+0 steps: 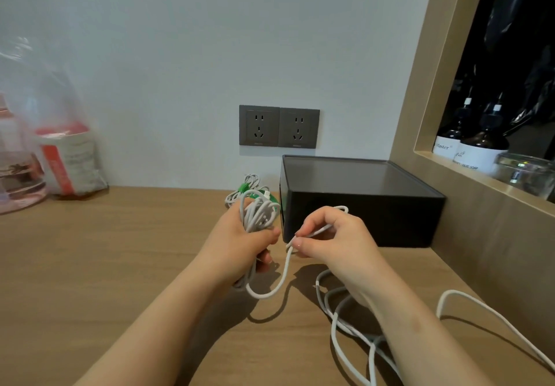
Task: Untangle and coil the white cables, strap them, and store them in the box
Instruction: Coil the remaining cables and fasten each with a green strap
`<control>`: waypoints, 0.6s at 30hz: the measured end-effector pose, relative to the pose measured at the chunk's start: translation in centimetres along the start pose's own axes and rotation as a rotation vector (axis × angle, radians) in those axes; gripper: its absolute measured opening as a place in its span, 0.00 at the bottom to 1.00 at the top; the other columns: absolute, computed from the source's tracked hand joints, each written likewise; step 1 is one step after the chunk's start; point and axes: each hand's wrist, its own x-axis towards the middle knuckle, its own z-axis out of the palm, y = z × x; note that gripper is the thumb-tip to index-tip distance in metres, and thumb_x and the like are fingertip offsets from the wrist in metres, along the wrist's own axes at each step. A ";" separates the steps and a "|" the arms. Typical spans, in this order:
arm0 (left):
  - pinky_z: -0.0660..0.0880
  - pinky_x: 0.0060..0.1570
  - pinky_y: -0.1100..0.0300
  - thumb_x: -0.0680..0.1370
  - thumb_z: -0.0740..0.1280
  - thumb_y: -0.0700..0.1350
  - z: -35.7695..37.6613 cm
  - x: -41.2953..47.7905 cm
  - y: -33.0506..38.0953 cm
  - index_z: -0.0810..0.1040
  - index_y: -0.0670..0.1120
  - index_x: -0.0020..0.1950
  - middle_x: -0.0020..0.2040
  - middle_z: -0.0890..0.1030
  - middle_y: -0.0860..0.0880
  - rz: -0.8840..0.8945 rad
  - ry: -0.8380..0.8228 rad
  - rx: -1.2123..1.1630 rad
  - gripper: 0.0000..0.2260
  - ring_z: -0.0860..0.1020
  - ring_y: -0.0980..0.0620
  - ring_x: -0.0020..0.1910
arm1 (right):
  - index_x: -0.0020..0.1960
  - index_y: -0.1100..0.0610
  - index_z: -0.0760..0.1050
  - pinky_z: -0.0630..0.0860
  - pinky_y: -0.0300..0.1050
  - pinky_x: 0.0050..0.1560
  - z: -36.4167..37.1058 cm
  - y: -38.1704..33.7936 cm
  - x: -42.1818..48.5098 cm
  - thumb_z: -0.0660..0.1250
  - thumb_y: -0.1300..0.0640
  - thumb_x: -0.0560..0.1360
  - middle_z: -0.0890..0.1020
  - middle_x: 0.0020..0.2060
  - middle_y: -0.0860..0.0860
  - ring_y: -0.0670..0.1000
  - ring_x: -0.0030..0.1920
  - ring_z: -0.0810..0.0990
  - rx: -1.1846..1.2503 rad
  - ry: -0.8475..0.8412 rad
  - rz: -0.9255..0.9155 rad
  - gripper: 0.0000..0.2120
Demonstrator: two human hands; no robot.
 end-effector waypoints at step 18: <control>0.75 0.36 0.59 0.66 0.76 0.38 0.6 -0.5 -0.1 0.76 0.49 0.48 0.38 0.80 0.48 -0.080 -0.129 0.240 0.15 0.79 0.52 0.36 | 0.40 0.57 0.77 0.82 0.47 0.45 0.4 -0.1 0.2 0.70 0.64 0.71 0.82 0.36 0.52 0.49 0.37 0.84 0.120 0.069 0.047 0.05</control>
